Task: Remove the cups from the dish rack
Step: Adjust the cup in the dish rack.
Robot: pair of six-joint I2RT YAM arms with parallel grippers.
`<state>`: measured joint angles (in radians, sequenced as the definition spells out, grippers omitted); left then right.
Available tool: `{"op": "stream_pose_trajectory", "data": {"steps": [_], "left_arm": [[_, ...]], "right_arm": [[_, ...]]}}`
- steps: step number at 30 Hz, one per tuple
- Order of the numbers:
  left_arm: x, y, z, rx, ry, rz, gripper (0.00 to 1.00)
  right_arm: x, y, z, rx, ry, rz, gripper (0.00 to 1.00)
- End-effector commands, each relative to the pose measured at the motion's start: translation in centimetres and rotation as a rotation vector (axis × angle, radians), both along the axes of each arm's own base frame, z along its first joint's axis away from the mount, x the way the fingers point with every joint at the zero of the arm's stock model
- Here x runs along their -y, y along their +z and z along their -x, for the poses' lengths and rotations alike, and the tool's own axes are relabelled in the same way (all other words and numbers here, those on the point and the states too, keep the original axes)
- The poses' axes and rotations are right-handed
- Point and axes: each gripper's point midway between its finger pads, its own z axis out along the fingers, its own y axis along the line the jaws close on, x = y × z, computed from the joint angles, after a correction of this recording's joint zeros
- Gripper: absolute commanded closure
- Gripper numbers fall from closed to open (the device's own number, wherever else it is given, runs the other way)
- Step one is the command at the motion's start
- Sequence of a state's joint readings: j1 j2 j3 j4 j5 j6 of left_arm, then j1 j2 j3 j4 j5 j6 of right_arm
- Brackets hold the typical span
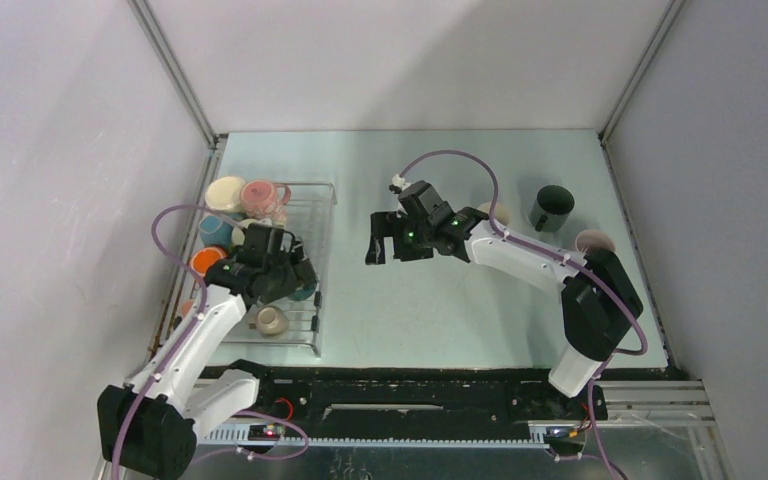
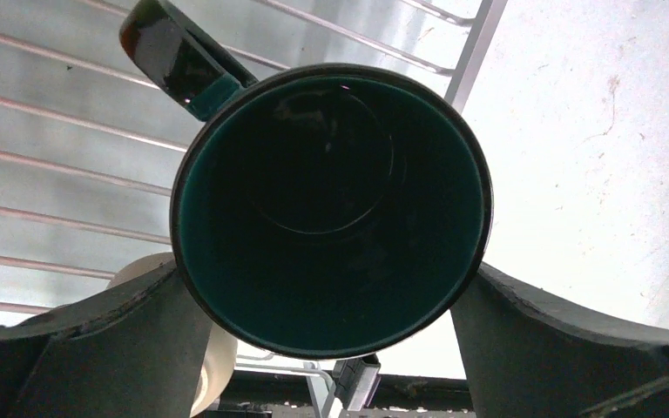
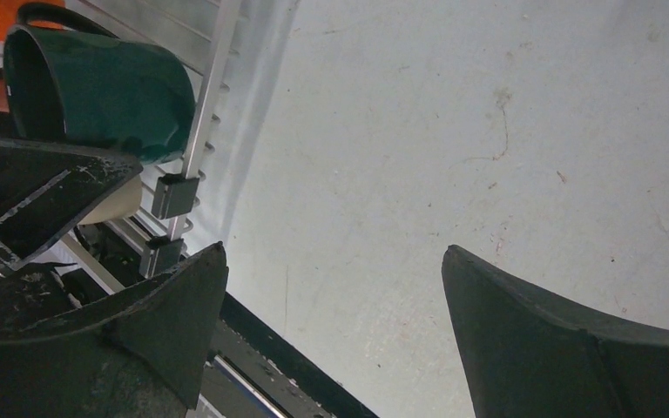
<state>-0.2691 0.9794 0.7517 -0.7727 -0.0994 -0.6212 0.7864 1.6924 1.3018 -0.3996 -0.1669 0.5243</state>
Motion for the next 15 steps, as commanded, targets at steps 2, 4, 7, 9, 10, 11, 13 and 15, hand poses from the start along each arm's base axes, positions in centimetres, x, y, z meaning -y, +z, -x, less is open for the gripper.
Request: {"op": "stream_pose_trajectory", "data": {"steps": [2,4,7,9,10,11,13,15], "left_arm": [[0.5,1.1,0.4,0.016,0.02,0.051,0.0],[0.7,1.7,0.3,0.031,0.02,0.063,0.0],[0.7,2.4,0.3,0.048,0.023,0.07,0.0],[0.4,2.8,0.3,0.051,0.035,0.06,0.0],[0.1,3.0,0.3,0.052,0.046,0.052,0.0],[-0.1,3.2,0.4,0.054,0.056,0.045,0.0],[-0.7,3.7,0.4,0.065,0.082,0.029,0.0],[-1.3,4.4,0.4,0.083,0.111,0.01,0.0]], "right_arm": [[-0.1,1.6,0.3,0.053,0.023,-0.023,0.0],[0.0,1.7,0.3,0.057,0.022,-0.023,0.0],[0.0,1.7,0.3,0.057,0.023,-0.021,0.0],[0.0,1.6,0.3,0.059,0.024,-0.018,0.0],[0.0,1.6,0.3,0.059,0.023,-0.019,0.0],[0.1,1.6,0.3,0.059,0.022,-0.018,0.0],[0.1,1.7,0.2,0.06,0.019,-0.015,0.0],[0.3,1.6,0.3,0.062,0.016,-0.012,0.0]]}}
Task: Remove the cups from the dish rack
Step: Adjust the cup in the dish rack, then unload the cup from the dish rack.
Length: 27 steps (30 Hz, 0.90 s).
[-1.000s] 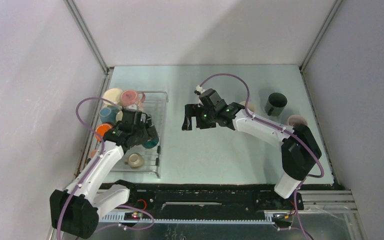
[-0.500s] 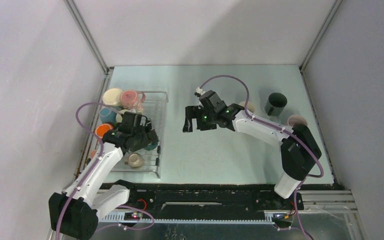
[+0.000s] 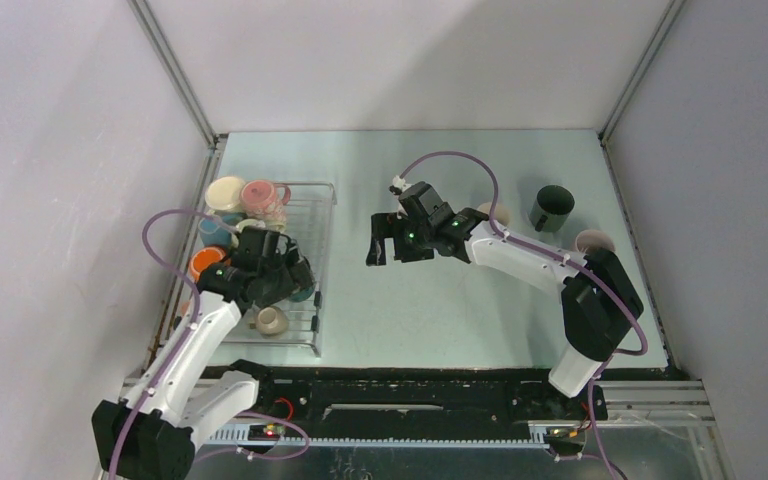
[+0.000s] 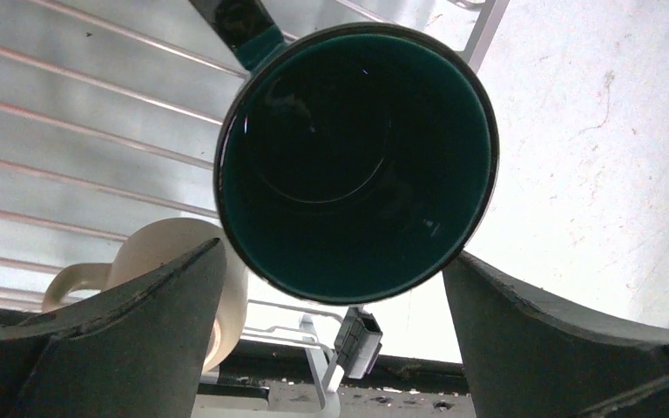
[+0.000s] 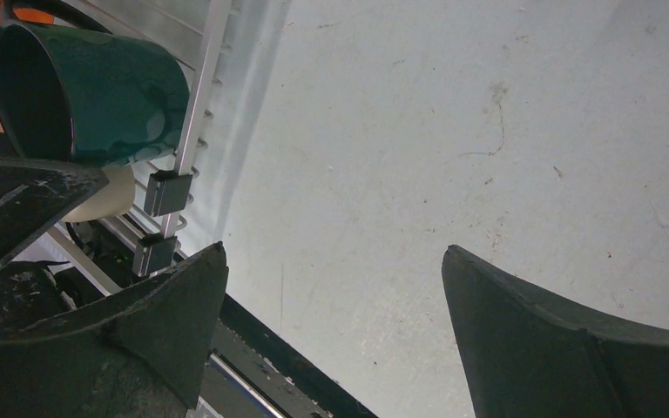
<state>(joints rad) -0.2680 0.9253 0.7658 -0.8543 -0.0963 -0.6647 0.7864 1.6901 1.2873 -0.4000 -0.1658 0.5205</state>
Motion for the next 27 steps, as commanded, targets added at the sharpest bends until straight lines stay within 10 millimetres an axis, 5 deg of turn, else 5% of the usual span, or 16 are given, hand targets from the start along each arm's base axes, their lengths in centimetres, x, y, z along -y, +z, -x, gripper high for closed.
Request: {"op": "stream_pose_trajectory", "data": {"steps": [1,12,27], "left_arm": [[-1.3,4.0,-1.0,0.104,0.087,-0.022,0.0],[-4.0,5.9,-1.4,0.146,0.227,-0.076,0.09],[-5.2,3.4,-4.6,0.097,0.256,-0.184,0.47]], "right_arm": [[0.0,2.1,0.0,0.071,0.014,-0.023,0.0],[0.8,2.2,0.2,0.081,0.001,-0.006,0.0],[1.8,2.5,0.6,0.085,-0.017,0.011,0.0]]}}
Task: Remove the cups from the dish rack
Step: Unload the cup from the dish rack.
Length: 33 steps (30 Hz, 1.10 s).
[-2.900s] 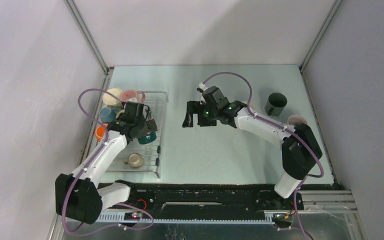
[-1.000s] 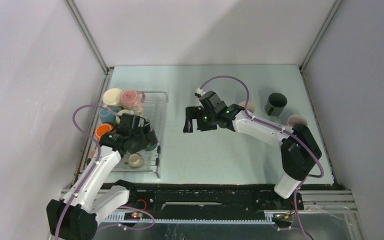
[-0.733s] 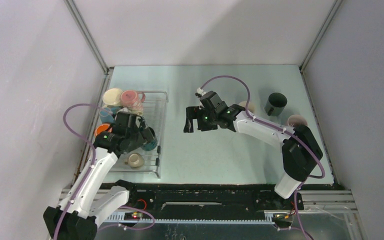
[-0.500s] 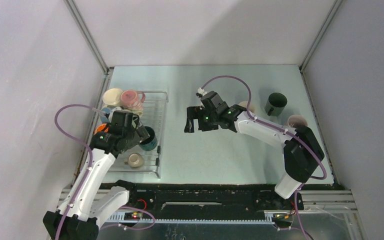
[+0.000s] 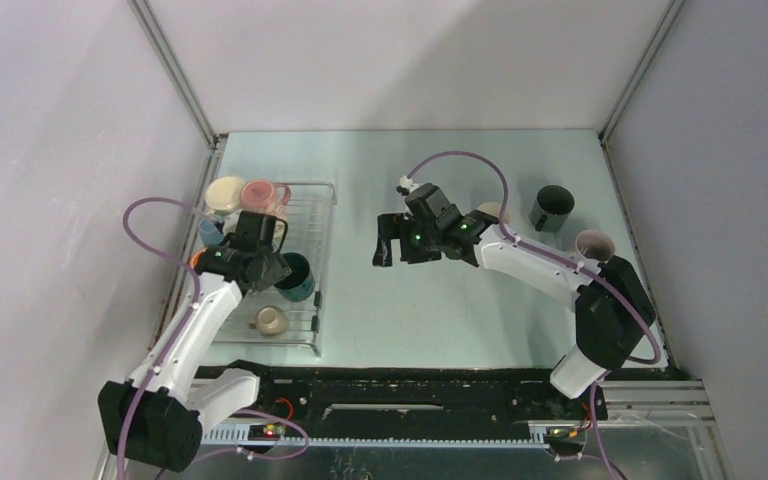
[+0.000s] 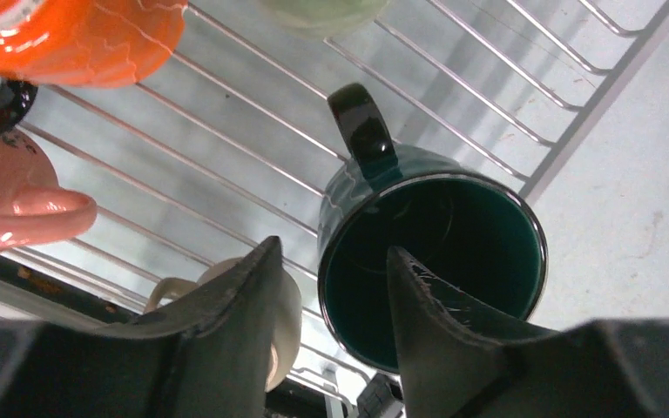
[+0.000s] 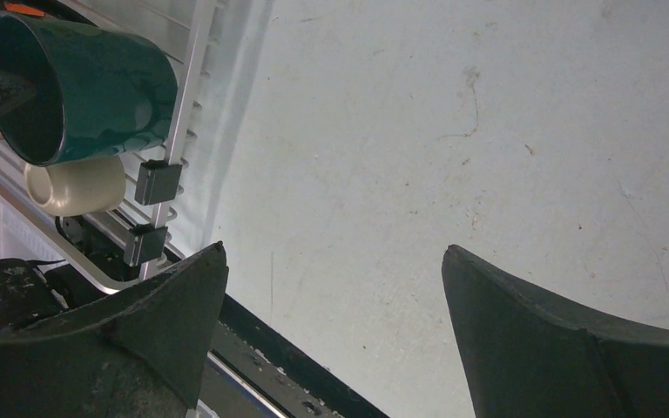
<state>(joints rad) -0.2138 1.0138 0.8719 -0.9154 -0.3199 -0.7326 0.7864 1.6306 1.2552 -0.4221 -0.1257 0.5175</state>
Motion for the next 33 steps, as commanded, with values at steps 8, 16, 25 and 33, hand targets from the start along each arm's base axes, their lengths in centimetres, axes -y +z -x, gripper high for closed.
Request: {"op": "stream_pose_trajectory", "data": {"steps": [8,16,25,33], "left_arm": [[-0.5,-0.4,-3.4,0.044,0.014,-0.046,0.62],[-0.4,-1.4,-3.4,0.019,-0.01,-0.055,0.82],[-0.3,-2.4,-2.9,-0.008,-0.044,-0.059,0.7],[-0.2,-3.1,-2.8,-0.016,-0.046,-0.055,0.75]], "right_arm": [[1.2,2.1,0.6,0.067,0.0,0.005,0.0],[1.7,3.2,0.9,0.084,-0.008,-0.002,0.0],[2.1,4.4,1.1,0.102,-0.017,-0.018,0.0],[2.4,4.7,1.2,0.106,-0.022,-0.016,0.0]]}}
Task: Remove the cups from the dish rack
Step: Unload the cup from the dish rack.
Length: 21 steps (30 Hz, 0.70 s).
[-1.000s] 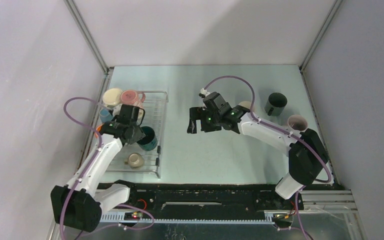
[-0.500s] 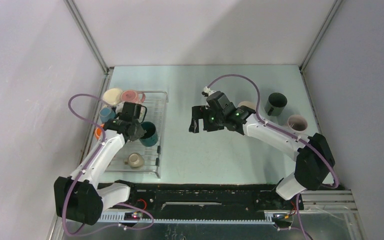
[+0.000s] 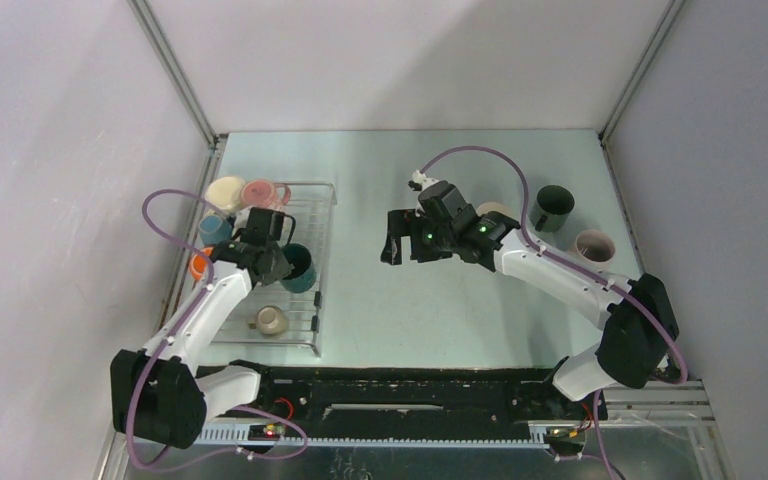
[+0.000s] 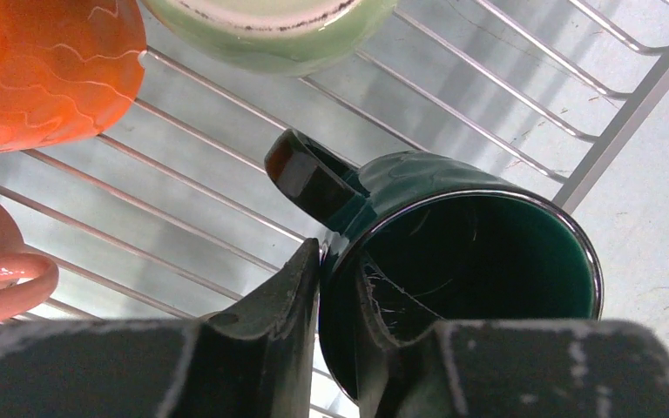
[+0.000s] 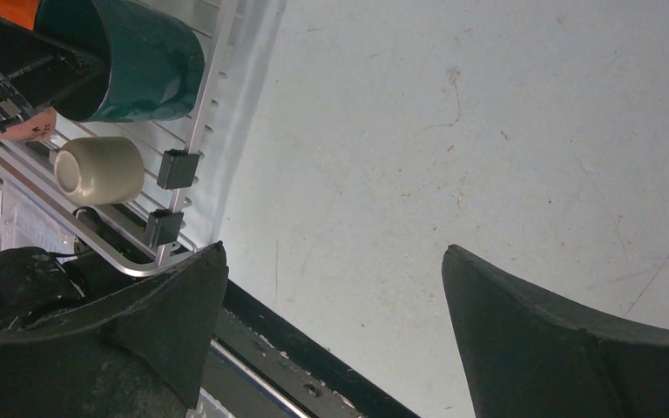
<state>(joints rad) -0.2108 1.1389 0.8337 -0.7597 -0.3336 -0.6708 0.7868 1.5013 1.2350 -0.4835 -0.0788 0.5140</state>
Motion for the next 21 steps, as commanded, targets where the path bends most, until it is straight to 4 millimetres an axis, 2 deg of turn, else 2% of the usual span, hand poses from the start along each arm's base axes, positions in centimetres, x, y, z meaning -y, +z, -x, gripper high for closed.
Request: {"op": "stream_pose_trajectory", "data": {"steps": [1,4,5,6,13,21], "left_arm": [[-0.2,-0.7,-0.1,-0.002,-0.005,-0.009,0.78],[-0.1,-0.8,-0.2,-0.005,-0.013,-0.005,0.9],[-0.1,-0.5,-0.2,0.002,-0.017,-0.004,0.97],[0.0,-0.2,-0.3,0.008,-0.021,-0.005,0.99],[0.1,3.2,-0.3,0.051,-0.08,-0.015,1.0],[0.5,8.2,-0.6,0.14,-0.135,-0.025,1.0]], "right_arm": [[0.3,1.4,0.3,0.046,0.007,-0.005,0.0],[0.5,1.6,0.3,0.051,0.004,-0.005,0.0],[0.6,1.8,0.4,0.054,0.004,-0.006,0.0],[0.6,1.9,0.4,0.059,0.004,-0.009,0.0],[1.1,3.3,0.5,0.08,-0.002,-0.029,0.0],[2.6,5.9,0.4,0.121,-0.04,-0.05,0.0]]}}
